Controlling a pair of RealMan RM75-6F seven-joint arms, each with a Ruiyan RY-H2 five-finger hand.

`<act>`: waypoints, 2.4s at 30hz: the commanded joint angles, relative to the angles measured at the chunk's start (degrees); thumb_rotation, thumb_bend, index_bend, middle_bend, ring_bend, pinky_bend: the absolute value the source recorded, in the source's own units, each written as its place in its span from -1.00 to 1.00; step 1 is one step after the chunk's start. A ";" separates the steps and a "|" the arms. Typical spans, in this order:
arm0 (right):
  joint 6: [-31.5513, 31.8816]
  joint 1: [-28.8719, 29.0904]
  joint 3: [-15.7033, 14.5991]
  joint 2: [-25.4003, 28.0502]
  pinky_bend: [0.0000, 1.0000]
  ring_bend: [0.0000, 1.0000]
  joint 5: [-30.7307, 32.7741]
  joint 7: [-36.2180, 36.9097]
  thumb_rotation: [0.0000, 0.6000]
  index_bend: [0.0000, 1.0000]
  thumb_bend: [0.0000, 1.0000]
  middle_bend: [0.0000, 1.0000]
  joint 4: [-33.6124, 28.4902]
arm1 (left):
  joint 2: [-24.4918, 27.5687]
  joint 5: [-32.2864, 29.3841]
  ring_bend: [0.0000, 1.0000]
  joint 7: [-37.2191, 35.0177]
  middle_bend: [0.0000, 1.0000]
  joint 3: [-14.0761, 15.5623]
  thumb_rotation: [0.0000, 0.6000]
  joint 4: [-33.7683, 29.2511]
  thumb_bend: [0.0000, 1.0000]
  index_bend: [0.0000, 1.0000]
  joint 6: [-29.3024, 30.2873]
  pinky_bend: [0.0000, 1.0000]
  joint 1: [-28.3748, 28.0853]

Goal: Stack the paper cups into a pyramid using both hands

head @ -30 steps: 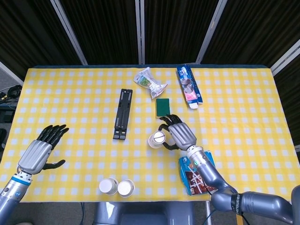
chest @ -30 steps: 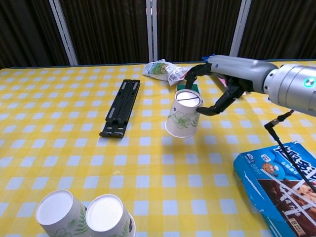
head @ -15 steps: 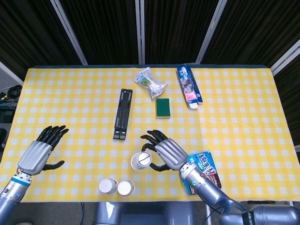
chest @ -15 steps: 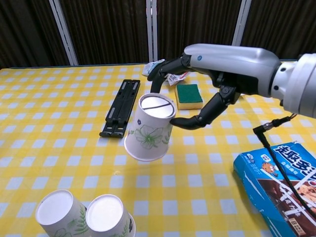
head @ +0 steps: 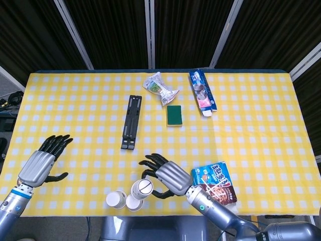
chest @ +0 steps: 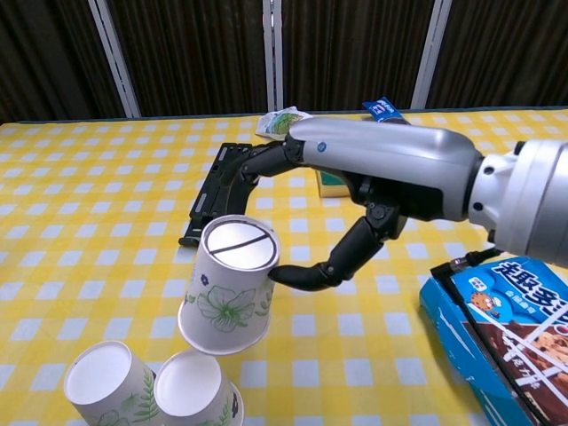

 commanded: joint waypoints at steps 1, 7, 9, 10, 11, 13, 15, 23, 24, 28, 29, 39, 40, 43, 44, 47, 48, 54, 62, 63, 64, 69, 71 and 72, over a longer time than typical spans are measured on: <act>0.04 0.05 -0.19 -0.16 -1.00 -1.00 -0.24 0.06 1.00 -0.01 -0.45 -0.73 -0.33 | 0.13 -0.02 -1.00 0.18 -1.00 0.05 1.00 -0.18 -0.62 -1.00 -0.17 -1.00 -0.03; -0.16 0.19 -0.63 -0.13 -1.00 -1.00 -0.68 -0.13 1.00 -0.01 -0.45 -0.73 -1.01 | 0.29 -0.05 -1.00 0.40 -1.00 0.06 1.00 -0.39 -0.62 -1.00 -0.37 -1.00 -0.02; -0.16 0.19 -0.70 -0.23 -1.00 -1.00 -0.77 -0.04 1.00 0.00 -0.45 -0.73 -1.13 | 0.31 -0.11 -1.00 0.42 -1.00 0.06 1.00 -0.43 -0.62 -1.00 -0.42 -1.00 0.00; -0.18 0.22 -0.74 -0.30 -1.00 -1.00 -0.84 0.02 1.00 0.00 -0.45 -0.73 -1.18 | 0.34 -0.15 -1.00 0.43 -1.00 0.06 1.00 -0.45 -0.62 -1.00 -0.46 -1.00 0.00; -0.17 0.24 -0.83 -0.50 -1.00 -1.00 -1.01 0.05 1.00 0.00 -0.45 -0.73 -1.18 | 0.40 -0.17 -1.00 0.46 -1.00 0.07 1.00 -0.49 -0.62 -1.00 -0.53 -1.00 -0.01; -0.22 0.30 -0.97 -1.00 -1.00 -1.00 -1.25 0.25 1.00 0.00 -0.45 -0.73 -1.14 | 0.46 -0.21 -1.00 0.56 -1.00 0.07 1.00 -0.56 -0.62 -1.00 -0.63 -1.00 -0.01; -0.31 0.48 -0.99 -1.90 -1.00 -1.00 -1.46 0.36 1.00 0.00 -0.45 -0.73 -1.00 | 0.58 -0.30 -1.00 0.74 -1.00 0.17 1.00 -0.69 -0.62 -1.00 -1.00 -1.00 -0.09; -0.60 1.57 -0.11 -5.26 -1.00 -1.00 -0.35 -1.22 1.00 0.00 -0.45 -0.73 0.54 | 1.05 -0.62 -1.00 0.61 -1.00 0.19 1.00 -0.98 -0.62 -1.00 -1.54 -1.00 -0.18; -0.63 1.66 0.02 -5.53 -1.00 -1.00 -0.05 -1.37 1.00 0.00 -0.45 -0.73 0.71 | 1.08 -0.64 -1.00 0.55 -1.00 0.19 1.00 -0.99 -0.62 -1.00 -1.54 -1.00 -0.17; -0.71 2.12 0.64 -6.84 -1.00 -1.00 1.47 -1.86 1.00 0.00 -0.45 -0.73 1.57 | 1.33 -0.66 -1.00 0.07 -1.00 0.15 1.00 -0.95 -0.62 -1.00 -1.57 -1.00 -0.17; -0.69 2.17 0.71 -7.02 -1.00 -1.00 1.64 -1.97 1.00 0.00 -0.45 -0.73 1.73 | 1.37 -0.64 -1.00 -0.01 -1.00 0.16 1.00 -0.94 -0.62 -1.00 -1.58 -1.00 -0.17; -0.82 3.35 1.16 -9.57 -1.00 -1.00 3.61 -4.38 1.00 0.00 -0.45 -0.73 2.37 | 2.06 -0.64 -1.00 -0.92 -1.00 0.29 1.00 -0.97 -0.62 -1.00 -2.25 -1.00 -0.37; -0.76 3.44 1.18 -9.82 -1.00 -1.00 3.74 -4.63 1.00 0.00 -0.45 -0.73 2.35 | 2.10 -0.61 -1.00 -0.99 -1.00 0.30 1.00 -0.98 -0.62 -1.00 -2.21 -1.00 -0.35; -0.45 3.60 1.08 -10.57 -1.00 -1.00 3.96 -5.48 1.00 0.00 -0.45 -0.73 2.47 | 2.27 -0.39 -1.00 -1.21 -1.00 0.36 1.00 -1.03 -0.62 -1.00 -2.05 -1.00 -0.28; -0.32 3.62 1.00 -10.79 -1.00 -1.00 3.95 -5.74 1.00 0.00 -0.45 -0.73 2.56 | 2.33 -0.37 -1.00 -1.26 -1.00 0.39 1.00 -1.05 -0.62 -1.00 -2.07 -1.00 -0.27; 0.03 3.58 0.70 -11.35 -1.00 -1.00 3.94 -6.25 1.00 0.00 -0.45 -0.73 2.69 | 2.53 -0.40 -1.00 -1.21 -1.00 0.50 1.00 -1.15 -0.62 -1.00 -2.35 -1.00 -0.31; 0.17 3.57 0.64 -11.55 -1.00 -1.00 3.93 -6.38 1.00 0.00 -0.45 -0.73 2.72 | 2.63 -0.45 -1.00 -1.15 -1.00 0.56 1.00 -1.23 -0.62 -1.00 -2.55 -1.00 -0.35; 0.60 3.60 0.46 -12.15 -1.00 -1.00 3.68 -6.97 1.00 0.00 -0.45 -0.73 3.12 | 2.99 -0.42 -1.00 -1.18 -1.00 0.67 1.00 -1.54 -0.62 -1.00 -2.73 -1.00 -0.35; 0.80 3.52 -0.03 -12.54 -1.00 -1.00 3.36 -7.14 1.00 0.00 -0.47 -0.74 2.88 | 3.26 -0.18 -1.00 -1.37 -1.00 0.75 1.00 -1.69 -0.62 -1.00 -2.73 -1.00 -0.32; 0.86 3.50 -0.07 -12.68 -1.00 -1.00 3.33 -7.12 1.00 0.00 -0.48 -0.74 2.93 | 3.28 -0.12 -1.00 -1.41 -1.00 0.76 1.00 -1.69 -0.62 -1.00 -2.67 -1.00 -0.30; 0.96 3.46 -0.12 -12.87 -1.00 -1.00 3.26 -7.10 1.00 0.00 -0.49 -0.74 3.01 | 3.30 -0.07 -1.00 -1.45 -1.00 0.78 1.00 -1.68 -0.62 -1.00 -2.64 -1.00 -0.27; 1.50 3.30 -0.30 -13.43 -1.00 -1.00 2.90 -7.60 1.00 -0.02 -0.53 -0.75 3.52 | 3.52 -0.14 -1.00 -1.53 -1.00 0.86 1.00 -1.73 -0.62 -1.00 -2.85 -1.00 -0.29; 1.68 3.19 -0.32 -13.56 -1.00 -1.00 2.88 -7.56 1.00 -0.02 -0.53 -0.76 3.55 | 3.58 -0.25 -1.00 -1.58 -1.00 0.84 1.00 -1.77 -0.62 -1.00 -2.90 -1.00 -0.27; 1.70 3.18 -0.34 -13.58 -1.00 -1.00 2.85 -7.60 1.00 -0.02 -0.53 -0.76 3.54 | 3.59 -0.29 -1.00 -1.60 -1.00 0.82 1.00 -1.79 -0.62 -1.00 -2.90 -1.00 -0.26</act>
